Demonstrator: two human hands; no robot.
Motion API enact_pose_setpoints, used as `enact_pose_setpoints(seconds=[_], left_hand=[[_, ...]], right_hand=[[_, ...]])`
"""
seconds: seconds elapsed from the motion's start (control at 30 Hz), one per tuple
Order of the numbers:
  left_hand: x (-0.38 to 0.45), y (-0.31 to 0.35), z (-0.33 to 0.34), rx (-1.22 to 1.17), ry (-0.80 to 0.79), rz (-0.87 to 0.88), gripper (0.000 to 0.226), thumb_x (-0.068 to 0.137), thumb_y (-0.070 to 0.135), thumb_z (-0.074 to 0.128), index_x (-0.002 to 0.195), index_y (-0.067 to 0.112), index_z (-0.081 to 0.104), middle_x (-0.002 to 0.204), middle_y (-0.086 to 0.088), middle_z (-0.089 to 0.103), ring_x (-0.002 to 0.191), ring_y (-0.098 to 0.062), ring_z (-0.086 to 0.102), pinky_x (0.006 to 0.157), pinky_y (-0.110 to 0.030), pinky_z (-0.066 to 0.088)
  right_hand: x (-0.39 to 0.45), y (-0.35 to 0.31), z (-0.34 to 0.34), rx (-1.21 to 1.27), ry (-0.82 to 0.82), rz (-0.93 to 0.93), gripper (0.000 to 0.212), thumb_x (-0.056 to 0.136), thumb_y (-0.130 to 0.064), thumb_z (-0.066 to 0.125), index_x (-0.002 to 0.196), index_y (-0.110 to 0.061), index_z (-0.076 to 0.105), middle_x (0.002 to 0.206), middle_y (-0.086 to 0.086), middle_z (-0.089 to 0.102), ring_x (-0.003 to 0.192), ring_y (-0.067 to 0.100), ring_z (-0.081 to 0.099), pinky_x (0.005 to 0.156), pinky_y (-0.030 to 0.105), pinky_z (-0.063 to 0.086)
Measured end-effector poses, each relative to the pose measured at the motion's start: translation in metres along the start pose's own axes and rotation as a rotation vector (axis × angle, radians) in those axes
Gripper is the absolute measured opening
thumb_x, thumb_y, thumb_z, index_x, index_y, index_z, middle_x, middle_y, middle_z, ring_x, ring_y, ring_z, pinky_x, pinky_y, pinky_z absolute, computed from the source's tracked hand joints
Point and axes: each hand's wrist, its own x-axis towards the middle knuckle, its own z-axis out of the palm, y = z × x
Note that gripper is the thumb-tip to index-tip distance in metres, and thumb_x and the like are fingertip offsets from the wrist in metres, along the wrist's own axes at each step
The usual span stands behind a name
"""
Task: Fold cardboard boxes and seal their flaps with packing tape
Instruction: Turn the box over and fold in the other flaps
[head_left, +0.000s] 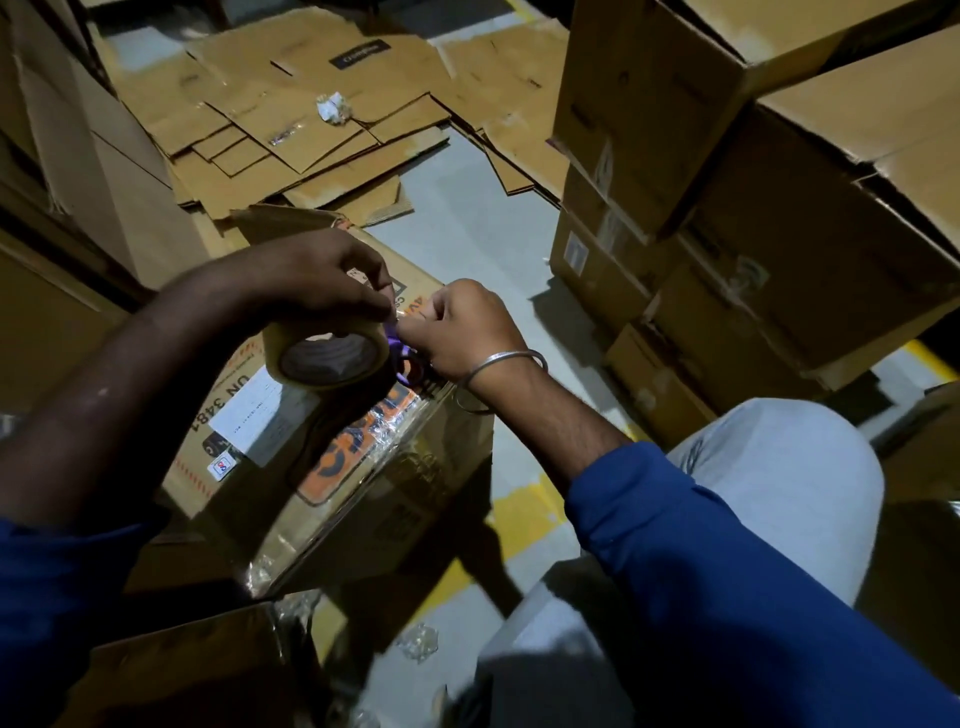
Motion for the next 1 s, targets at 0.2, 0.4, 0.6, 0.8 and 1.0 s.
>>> enact_pose_setpoints(seconds=[0.2,0.4,0.6,0.8,1.0], left_hand=[[0.003,0.002,0.002,0.130,0.029,-0.146,0.040,0.086,0.042,0.079,0.115,0.021,0.061,0.099,-0.008,0.061,0.078,-0.019,0.063,0.062,-0.030,0.048],[0.017,0.002,0.002,0.358,0.022,-0.251,0.059,0.080,0.054,0.081,0.119,0.012,0.065,0.111,-0.013,0.065,0.099,-0.030,0.061,0.086,-0.037,0.050],[0.024,0.021,0.005,0.518,0.049,-0.283,0.071,0.071,0.063,0.084,0.122,0.020,0.059,0.117,-0.013,0.061,0.112,-0.036,0.060,0.101,-0.054,0.051],[0.003,0.029,0.012,0.682,0.146,-0.240,0.071,0.072,0.066,0.082,0.122,0.022,0.056,0.107,-0.010,0.060,0.100,-0.030,0.059,0.087,-0.045,0.053],[-0.016,0.060,0.039,0.878,0.356,0.084,0.056,0.083,0.051,0.079,0.125,0.022,0.057,0.108,-0.007,0.064,0.097,-0.028,0.061,0.076,-0.039,0.049]], right_hand=[[-0.005,-0.012,-0.004,-0.270,0.079,-0.078,0.037,0.089,-0.032,0.065,0.066,-0.016,0.041,0.069,0.004,0.045,0.070,0.033,0.050,0.052,0.030,0.029],[-0.007,-0.008,0.004,-0.424,0.096,-0.115,0.024,0.096,-0.028,0.060,0.082,-0.014,0.047,0.091,0.011,0.053,0.077,0.033,0.048,0.067,0.034,0.037],[-0.003,0.005,0.004,-0.394,0.131,-0.096,0.022,0.094,-0.021,0.062,0.076,-0.014,0.050,0.088,0.011,0.058,0.085,0.038,0.059,0.065,0.033,0.036],[-0.016,0.027,-0.024,-0.250,0.272,-0.167,0.011,0.090,-0.014,0.057,0.094,-0.010,0.066,0.094,0.010,0.069,0.090,0.032,0.062,0.068,0.035,0.046],[-0.056,0.066,-0.077,-0.156,0.374,-0.188,0.010,0.087,-0.016,0.061,0.081,-0.016,0.069,0.073,-0.001,0.068,0.072,0.021,0.063,0.063,0.037,0.052]])
